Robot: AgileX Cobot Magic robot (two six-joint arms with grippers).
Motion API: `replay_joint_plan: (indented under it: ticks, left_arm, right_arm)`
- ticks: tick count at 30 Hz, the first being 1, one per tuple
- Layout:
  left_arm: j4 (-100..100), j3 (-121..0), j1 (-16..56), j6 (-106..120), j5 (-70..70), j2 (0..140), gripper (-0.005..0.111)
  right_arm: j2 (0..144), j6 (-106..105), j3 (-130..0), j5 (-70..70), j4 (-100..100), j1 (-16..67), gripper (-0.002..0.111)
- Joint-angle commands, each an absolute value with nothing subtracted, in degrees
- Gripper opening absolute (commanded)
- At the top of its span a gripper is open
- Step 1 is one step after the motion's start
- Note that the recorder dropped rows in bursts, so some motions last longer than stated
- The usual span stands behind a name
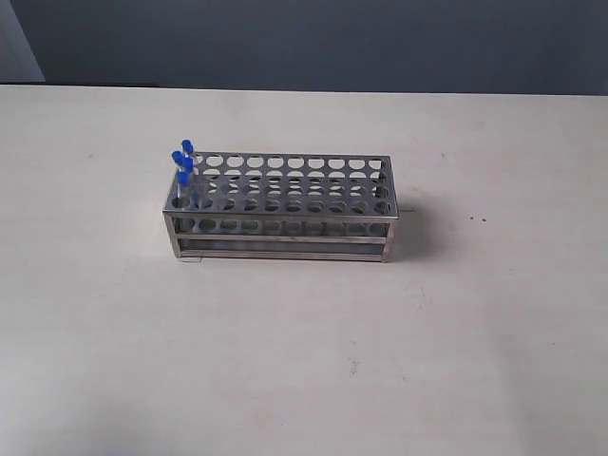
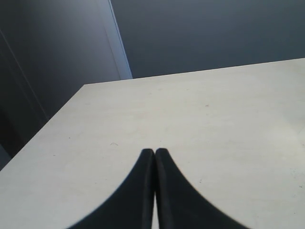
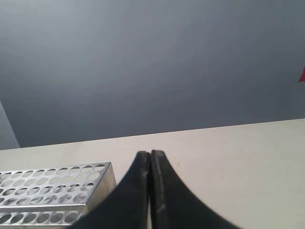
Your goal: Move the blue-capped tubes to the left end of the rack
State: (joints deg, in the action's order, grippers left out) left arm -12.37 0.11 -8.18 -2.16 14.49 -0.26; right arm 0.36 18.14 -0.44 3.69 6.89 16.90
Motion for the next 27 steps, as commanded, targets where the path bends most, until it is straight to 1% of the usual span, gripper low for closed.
replay_joint_plan:
  ticks: [1, 7, 27]
  left_arm:
    - [-12.61, 0.0, -8.09, -2.36, 13.73, 0.0, 0.0]
    - [-12.61, 0.0, -5.04, -2.36, 13.73, 0.0, 0.0]
    - [-12.61, 0.0, -4.93, -2.36, 13.73, 0.0, 0.0]
  right_arm:
    - [0.0, 18.22, 0.0, 2.84, 7.03, 16.69, -0.001]
    - [0.0, 18.22, 0.0, 2.84, 7.03, 16.69, -0.001]
    - [0.0, 18.22, 0.0, 3.3, 7.03, 16.69, -0.001]
